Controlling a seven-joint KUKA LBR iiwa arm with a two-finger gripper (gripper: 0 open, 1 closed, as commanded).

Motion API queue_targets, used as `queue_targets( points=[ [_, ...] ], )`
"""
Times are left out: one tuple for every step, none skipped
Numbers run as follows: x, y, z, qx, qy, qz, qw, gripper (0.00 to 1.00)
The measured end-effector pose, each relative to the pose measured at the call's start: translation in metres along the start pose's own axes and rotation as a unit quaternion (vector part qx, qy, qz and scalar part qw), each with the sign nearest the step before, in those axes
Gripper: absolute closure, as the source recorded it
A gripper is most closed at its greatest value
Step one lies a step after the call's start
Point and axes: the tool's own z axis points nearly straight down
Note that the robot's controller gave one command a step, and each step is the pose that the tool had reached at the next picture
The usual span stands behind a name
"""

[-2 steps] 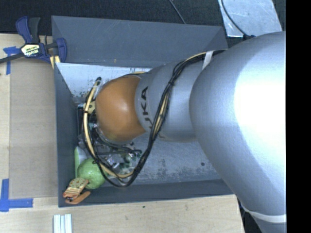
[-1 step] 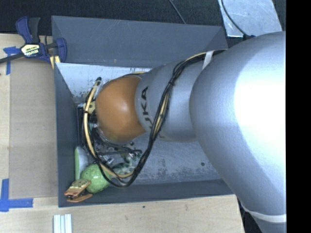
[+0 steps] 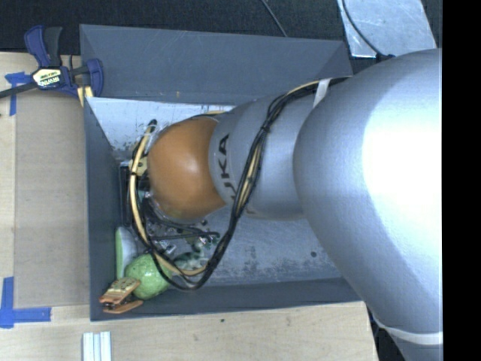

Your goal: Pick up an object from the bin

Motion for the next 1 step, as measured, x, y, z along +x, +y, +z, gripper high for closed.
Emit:
queue_targets(
  points=[
    [-0.0017, -0.0017, -0.0003, 0.000, -0.0006, -0.023, 0.9997, 1.00]
  ],
)
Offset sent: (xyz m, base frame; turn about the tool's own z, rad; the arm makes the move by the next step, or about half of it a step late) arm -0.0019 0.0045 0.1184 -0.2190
